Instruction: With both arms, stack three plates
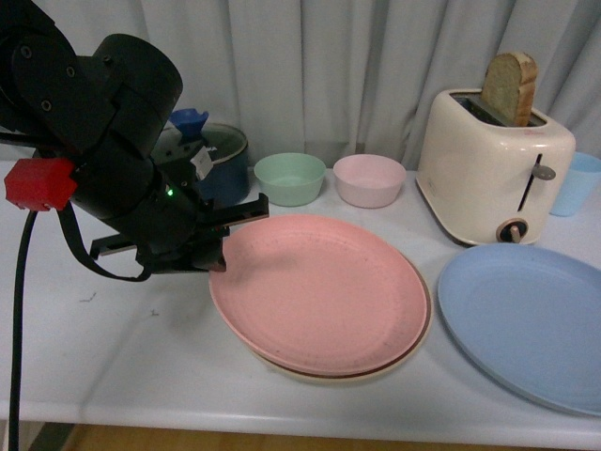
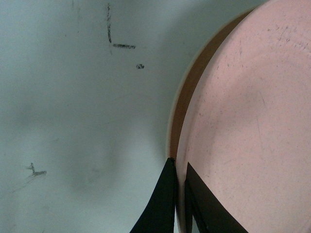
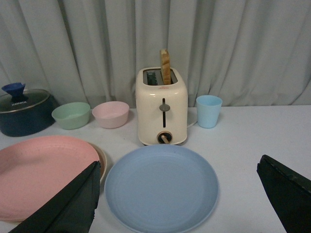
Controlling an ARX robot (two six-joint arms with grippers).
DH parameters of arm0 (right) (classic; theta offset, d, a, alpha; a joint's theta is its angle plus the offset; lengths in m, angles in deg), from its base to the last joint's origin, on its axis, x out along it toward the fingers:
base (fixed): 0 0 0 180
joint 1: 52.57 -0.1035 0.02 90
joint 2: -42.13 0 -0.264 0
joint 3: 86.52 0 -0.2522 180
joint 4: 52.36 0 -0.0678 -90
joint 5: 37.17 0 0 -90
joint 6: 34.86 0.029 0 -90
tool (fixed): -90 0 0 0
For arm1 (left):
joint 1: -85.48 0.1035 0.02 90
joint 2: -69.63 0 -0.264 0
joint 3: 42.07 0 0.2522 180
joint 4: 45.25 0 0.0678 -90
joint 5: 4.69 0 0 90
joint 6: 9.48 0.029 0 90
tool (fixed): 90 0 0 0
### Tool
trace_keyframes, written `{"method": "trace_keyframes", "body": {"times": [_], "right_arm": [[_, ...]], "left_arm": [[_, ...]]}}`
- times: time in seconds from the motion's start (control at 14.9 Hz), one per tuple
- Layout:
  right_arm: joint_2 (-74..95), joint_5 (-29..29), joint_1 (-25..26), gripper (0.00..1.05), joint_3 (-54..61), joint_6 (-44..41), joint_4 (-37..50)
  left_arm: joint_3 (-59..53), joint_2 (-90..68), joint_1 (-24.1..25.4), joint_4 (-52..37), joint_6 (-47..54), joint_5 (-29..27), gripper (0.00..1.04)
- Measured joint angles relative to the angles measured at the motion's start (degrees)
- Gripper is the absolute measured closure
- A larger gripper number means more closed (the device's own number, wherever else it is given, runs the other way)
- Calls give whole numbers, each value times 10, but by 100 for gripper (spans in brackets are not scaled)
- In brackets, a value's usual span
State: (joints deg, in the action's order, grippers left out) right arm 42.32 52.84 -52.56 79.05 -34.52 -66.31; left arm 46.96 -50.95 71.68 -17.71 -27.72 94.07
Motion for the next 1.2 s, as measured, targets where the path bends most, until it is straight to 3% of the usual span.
{"method": "trace_keyframes", "body": {"times": [0.07, 0.27, 0.6, 0.67, 0.8, 0.87, 1.0, 1.07, 1.2], "right_arm": [[0, 0, 0, 6, 0, 0, 0], [0, 0, 0, 6, 0, 0, 0], [0, 0, 0, 6, 0, 0, 0], [0, 0, 0, 6, 0, 0, 0], [0, 0, 0, 6, 0, 0, 0], [0, 0, 0, 6, 0, 0, 0], [0, 0, 0, 6, 0, 0, 0], [0, 0, 0, 6, 0, 0, 0], [0, 0, 0, 6, 0, 0, 0]], "left_arm": [[0, -10, 0, 1, -9, -4, 102], [0, -4, 0, -1, -15, 12, 74], [-63, 206, 21, -11, 44, 10, 9], [-98, 273, 40, -22, 73, -14, 6], [-152, 378, 64, -49, 109, -73, 7], [-182, 398, 64, -166, 127, -106, 11], [-325, 439, 63, -413, 159, -154, 33], [-405, 450, 67, -495, 169, -151, 45], [-488, 506, 88, -576, 172, -144, 71]]}}
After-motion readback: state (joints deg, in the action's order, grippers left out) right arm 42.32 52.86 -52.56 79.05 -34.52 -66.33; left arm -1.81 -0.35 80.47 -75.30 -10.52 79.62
